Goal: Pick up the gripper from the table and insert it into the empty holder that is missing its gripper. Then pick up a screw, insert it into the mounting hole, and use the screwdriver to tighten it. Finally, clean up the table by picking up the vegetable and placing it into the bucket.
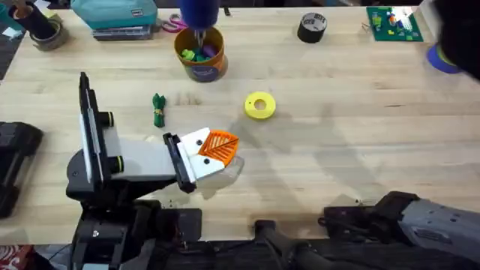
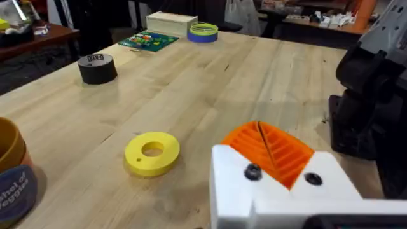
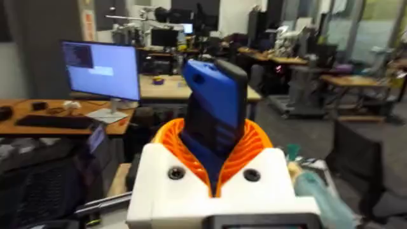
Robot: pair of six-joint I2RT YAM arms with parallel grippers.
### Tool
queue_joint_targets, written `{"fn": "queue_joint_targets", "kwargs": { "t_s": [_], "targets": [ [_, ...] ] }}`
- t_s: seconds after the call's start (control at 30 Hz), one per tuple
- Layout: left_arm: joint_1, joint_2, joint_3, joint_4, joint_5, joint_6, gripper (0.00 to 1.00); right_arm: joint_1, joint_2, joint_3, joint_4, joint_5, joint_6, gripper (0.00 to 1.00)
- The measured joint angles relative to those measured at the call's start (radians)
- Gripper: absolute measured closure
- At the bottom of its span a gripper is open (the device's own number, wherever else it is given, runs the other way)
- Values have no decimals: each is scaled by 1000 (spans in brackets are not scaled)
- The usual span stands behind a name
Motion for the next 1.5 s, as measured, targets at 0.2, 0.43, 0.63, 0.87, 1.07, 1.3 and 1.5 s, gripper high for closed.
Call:
{"fn": "queue_joint_targets", "kwargs": {
  "t_s": [0.2,0.43,0.63,0.87,1.07,1.3,1.5],
  "targets": [
    [0,0,0,0,0,0,985,4,32,-25,24,-71,40,978],
    [0,0,0,0,0,0,985,58,39,-25,36,-113,43,978],
    [0,0,0,0,0,0,985,94,45,-55,94,-127,42,978],
    [0,0,0,0,0,0,985,95,45,-120,146,-146,44,978],
    [0,0,0,0,0,0,985,95,47,-171,252,-177,74,978],
    [0,0,0,0,0,0,985,98,47,-213,278,-199,85,978],
    [0,0,0,0,0,0,985,118,47,-242,278,-206,85,978]
  ]
}}
